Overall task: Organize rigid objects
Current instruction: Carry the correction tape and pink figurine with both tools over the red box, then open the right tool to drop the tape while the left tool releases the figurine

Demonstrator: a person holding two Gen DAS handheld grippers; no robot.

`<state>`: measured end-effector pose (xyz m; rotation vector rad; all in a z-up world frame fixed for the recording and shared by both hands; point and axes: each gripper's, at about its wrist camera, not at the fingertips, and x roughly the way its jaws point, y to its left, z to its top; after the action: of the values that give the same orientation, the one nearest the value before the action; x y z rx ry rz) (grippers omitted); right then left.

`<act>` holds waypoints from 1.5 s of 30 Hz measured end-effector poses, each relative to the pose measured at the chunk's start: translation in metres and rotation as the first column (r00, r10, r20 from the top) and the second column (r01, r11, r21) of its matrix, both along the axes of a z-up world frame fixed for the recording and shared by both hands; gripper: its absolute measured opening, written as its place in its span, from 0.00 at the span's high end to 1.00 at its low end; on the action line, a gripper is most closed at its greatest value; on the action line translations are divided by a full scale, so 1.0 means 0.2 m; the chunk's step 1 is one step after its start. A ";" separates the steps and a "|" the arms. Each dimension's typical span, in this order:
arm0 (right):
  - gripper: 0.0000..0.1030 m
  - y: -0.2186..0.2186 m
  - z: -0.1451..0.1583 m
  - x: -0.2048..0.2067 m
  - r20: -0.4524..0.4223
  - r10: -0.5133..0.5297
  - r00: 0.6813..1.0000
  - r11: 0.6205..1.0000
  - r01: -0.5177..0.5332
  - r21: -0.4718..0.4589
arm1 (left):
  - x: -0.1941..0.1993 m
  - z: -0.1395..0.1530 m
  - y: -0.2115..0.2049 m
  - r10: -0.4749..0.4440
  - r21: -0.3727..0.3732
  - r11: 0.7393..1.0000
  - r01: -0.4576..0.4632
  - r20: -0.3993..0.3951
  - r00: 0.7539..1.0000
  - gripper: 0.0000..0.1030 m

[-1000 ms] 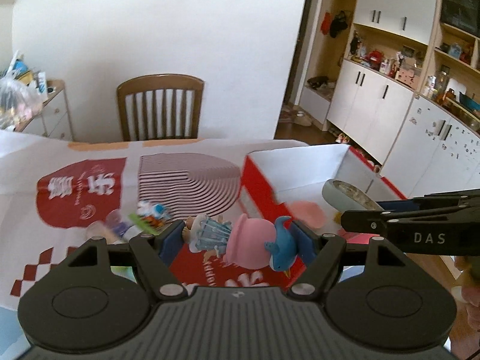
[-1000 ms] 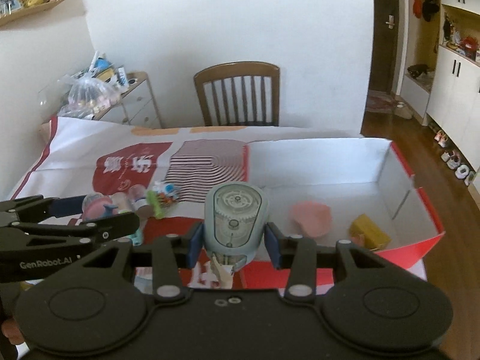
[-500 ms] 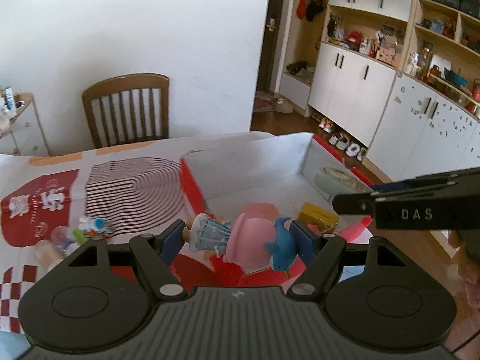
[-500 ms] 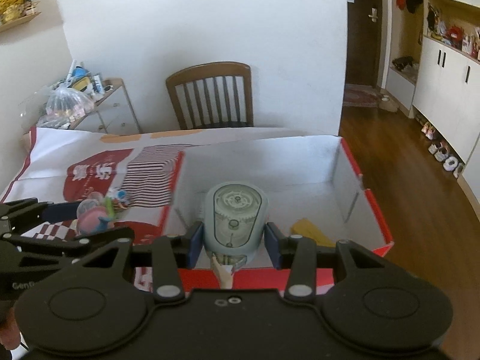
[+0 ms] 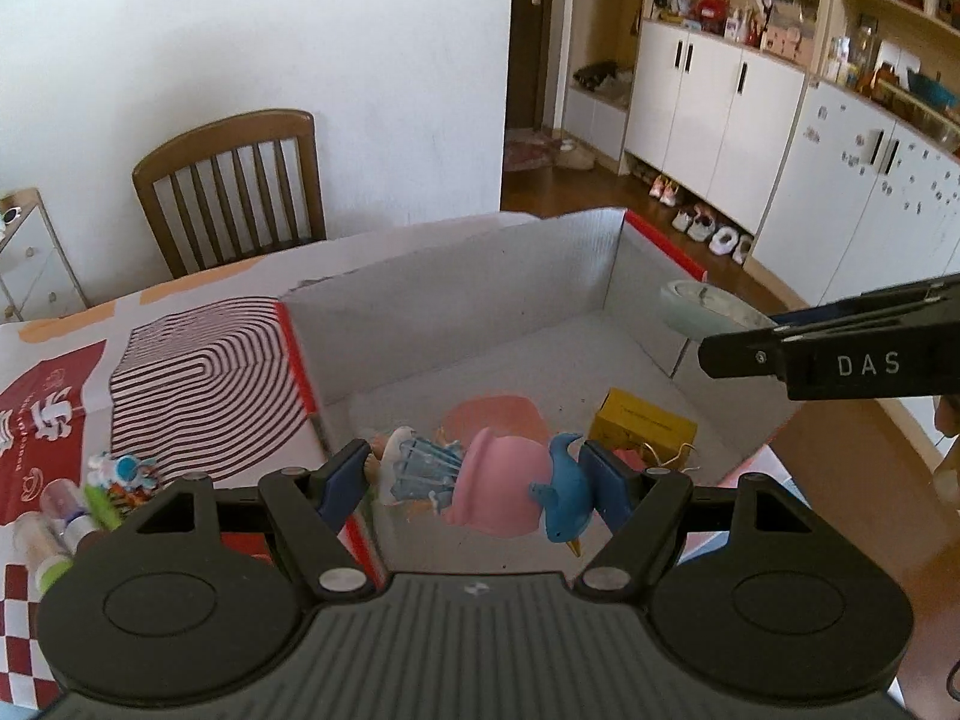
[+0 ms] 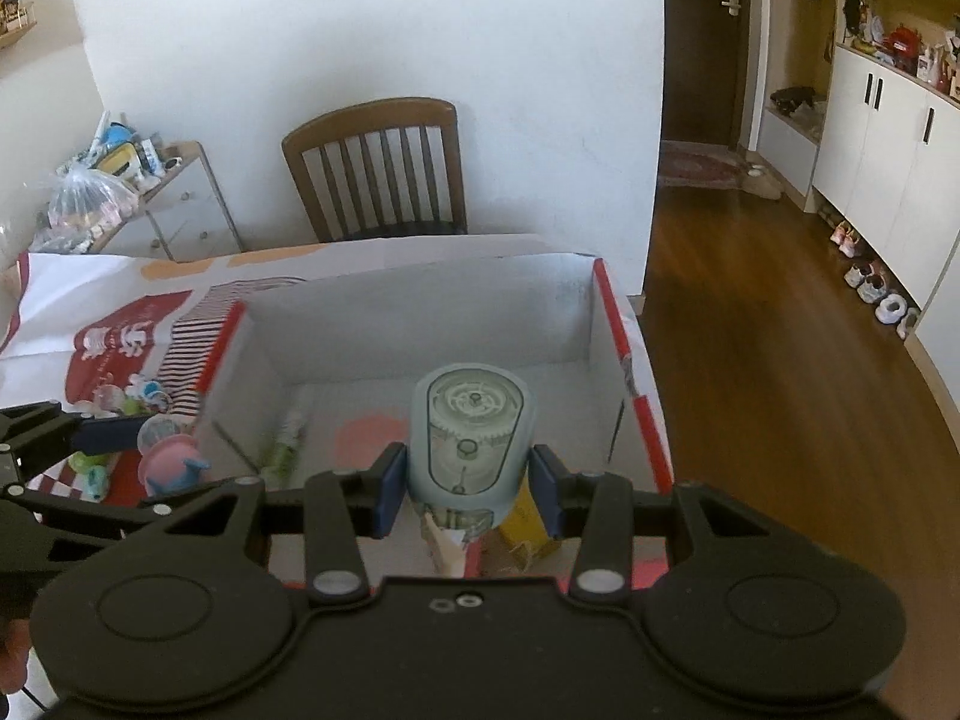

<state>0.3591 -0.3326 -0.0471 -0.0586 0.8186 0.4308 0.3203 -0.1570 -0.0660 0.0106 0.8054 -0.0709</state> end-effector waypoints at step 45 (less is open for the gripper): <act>0.52 0.16 -0.37 0.43 -0.221 0.135 0.966 0.971 -0.174 -0.164 | 0.51 -0.39 -0.13 0.027 0.070 0.998 0.004 -0.434 0.900 0.26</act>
<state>0.4444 -0.3004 -0.1220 -0.2524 1.0638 0.5148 0.4216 -0.1832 -0.1435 0.0573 1.2575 -0.0334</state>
